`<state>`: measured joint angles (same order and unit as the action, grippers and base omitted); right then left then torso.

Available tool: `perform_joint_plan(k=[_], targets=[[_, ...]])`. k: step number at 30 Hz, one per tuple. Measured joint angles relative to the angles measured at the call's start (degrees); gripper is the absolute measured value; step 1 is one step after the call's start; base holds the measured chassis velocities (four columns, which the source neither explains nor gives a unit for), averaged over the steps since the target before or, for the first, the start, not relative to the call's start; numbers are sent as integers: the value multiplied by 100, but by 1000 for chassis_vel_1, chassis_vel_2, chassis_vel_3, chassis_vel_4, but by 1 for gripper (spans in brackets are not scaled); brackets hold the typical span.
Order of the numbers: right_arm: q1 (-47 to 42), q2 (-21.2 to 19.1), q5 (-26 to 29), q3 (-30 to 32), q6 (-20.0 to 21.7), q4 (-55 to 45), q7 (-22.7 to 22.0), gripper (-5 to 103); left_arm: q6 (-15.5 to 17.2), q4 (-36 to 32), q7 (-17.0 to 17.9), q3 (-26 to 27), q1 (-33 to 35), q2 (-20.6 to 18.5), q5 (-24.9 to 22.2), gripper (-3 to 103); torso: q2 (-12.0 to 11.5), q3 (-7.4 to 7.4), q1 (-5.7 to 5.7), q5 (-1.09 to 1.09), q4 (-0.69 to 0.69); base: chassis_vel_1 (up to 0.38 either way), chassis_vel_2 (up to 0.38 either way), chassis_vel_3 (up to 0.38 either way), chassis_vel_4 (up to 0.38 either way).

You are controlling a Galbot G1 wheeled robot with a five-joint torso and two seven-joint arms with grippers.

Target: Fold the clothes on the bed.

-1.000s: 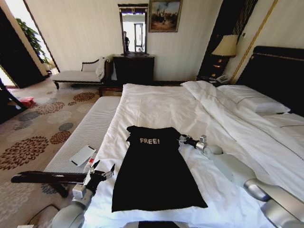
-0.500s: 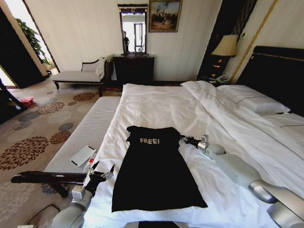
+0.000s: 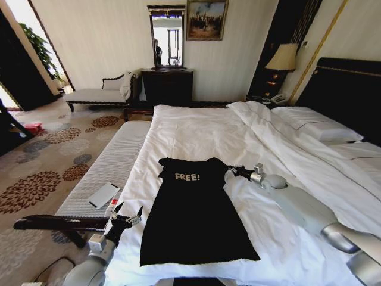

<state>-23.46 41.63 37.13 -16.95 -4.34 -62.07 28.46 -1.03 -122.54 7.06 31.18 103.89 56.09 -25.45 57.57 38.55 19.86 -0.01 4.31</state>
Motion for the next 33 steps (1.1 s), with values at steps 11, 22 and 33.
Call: perform_joint_plan(k=[11,22,33], targets=[[938,282,-845,-704,-413,645,142,0,-42,-97,-16,127,211,22,2,100,0,0,0,1,-1,0,0,0,0],[689,196,-842,-532,-510,625,145,4,-28,-124,-14,52,144,10,12,100,0,0,0,2,1,0,0,0,0],[-502,-105,213,584,-389,-458,208,41,56,-118,6,-85,76,0,96,100,0,0,0,1,2,0,0,0,0]])
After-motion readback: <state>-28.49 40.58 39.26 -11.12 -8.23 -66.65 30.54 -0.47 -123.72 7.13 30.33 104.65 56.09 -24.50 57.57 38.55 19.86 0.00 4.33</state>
